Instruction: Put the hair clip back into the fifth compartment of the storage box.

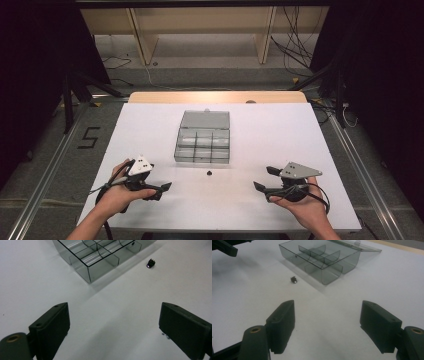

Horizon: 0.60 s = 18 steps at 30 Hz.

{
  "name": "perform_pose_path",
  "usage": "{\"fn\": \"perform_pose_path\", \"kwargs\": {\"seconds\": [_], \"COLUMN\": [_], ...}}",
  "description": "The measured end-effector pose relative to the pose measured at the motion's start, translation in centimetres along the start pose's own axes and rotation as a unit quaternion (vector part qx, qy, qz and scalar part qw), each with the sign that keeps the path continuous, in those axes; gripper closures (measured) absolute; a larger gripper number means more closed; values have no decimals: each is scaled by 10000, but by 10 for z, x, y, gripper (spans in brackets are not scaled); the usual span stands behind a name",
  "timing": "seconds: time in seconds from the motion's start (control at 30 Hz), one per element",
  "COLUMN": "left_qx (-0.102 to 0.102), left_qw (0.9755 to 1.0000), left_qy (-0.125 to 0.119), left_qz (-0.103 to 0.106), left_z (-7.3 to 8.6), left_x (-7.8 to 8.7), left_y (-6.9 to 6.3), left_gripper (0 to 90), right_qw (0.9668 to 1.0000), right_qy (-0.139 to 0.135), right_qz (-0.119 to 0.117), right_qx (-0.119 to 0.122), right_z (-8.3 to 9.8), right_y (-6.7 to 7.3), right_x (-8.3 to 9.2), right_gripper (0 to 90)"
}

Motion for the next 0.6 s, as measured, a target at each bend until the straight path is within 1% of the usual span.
{"fn": "perform_pose_path", "kwargs": {"seconds": [0.6], "left_qx": [9], "left_qw": [10000], "left_qy": [-27], "left_qz": [-16], "left_z": [-1], "left_x": [-1], "left_y": [0], "left_gripper": [94], "right_qw": [9998], "right_qy": [81], "right_qz": [-180], "right_qx": [91], "right_z": [-3], "right_y": [16], "right_x": [-18], "right_gripper": [306]}}
Point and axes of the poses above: each handheld gripper's, and its own axes: x roughly backward along the jaws, z roughly out of its underside, y roughly to its left, the point moved 10 cm from there along -x, roughly forward along the jaws, and after that the axes turned 13 degrees about -x, right-handed, at the moved point
